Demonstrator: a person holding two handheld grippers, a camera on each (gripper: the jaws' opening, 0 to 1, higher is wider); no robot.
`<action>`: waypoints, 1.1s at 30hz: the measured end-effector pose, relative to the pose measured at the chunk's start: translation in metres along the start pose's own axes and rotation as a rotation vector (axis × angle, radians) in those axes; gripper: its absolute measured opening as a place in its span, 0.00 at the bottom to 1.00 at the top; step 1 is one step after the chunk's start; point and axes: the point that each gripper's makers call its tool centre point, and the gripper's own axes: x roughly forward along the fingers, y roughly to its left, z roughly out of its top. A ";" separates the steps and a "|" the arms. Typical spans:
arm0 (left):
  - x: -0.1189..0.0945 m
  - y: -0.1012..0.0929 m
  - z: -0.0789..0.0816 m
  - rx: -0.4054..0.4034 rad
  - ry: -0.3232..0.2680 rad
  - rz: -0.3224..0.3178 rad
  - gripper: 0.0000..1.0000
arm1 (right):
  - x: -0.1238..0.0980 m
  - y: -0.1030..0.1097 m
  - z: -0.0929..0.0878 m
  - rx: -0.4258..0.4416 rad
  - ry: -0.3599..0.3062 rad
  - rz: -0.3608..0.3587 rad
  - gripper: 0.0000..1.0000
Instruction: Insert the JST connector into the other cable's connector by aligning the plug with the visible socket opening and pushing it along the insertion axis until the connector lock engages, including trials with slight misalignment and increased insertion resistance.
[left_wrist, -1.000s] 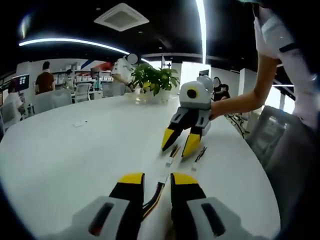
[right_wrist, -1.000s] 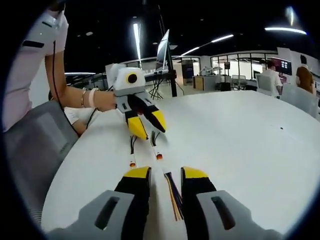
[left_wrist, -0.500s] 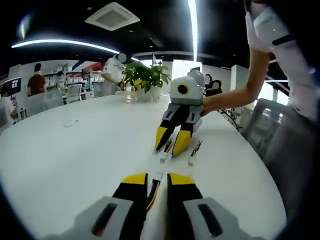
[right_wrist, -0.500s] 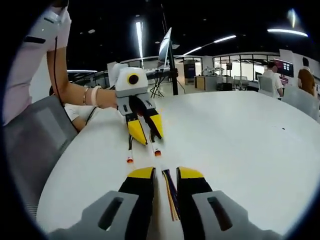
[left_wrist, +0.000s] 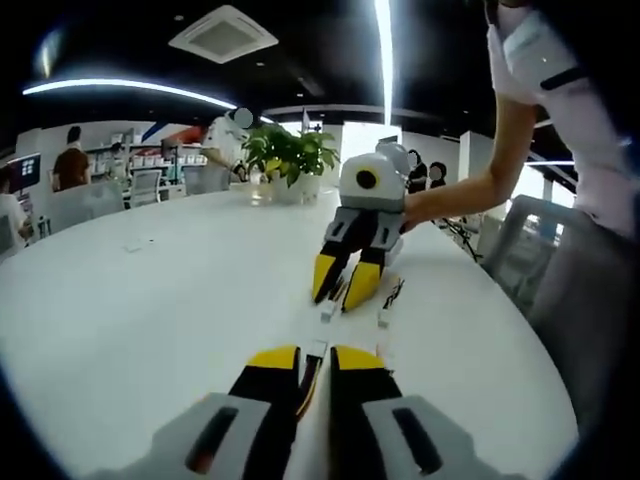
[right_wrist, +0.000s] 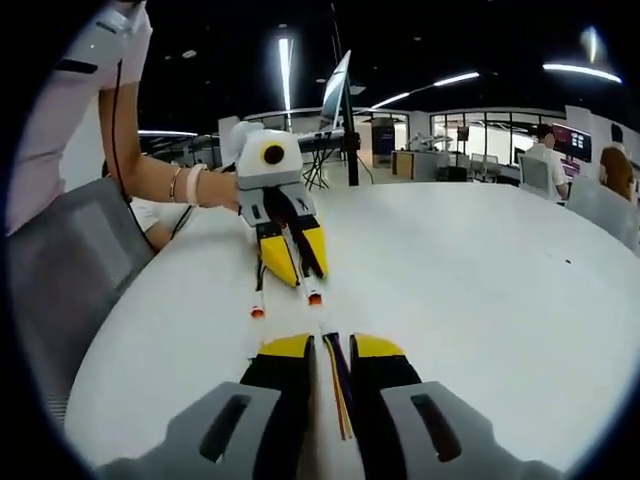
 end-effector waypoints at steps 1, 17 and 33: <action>0.000 0.000 -0.001 0.006 0.006 -0.001 0.05 | 0.000 0.000 0.000 -0.002 0.000 -0.001 0.12; -0.001 -0.001 -0.004 0.053 -0.019 -0.007 0.04 | 0.000 0.000 0.000 0.004 -0.023 -0.001 0.09; 0.002 0.000 -0.003 0.067 -0.047 -0.027 0.01 | -0.001 -0.002 0.000 0.033 -0.066 -0.004 0.05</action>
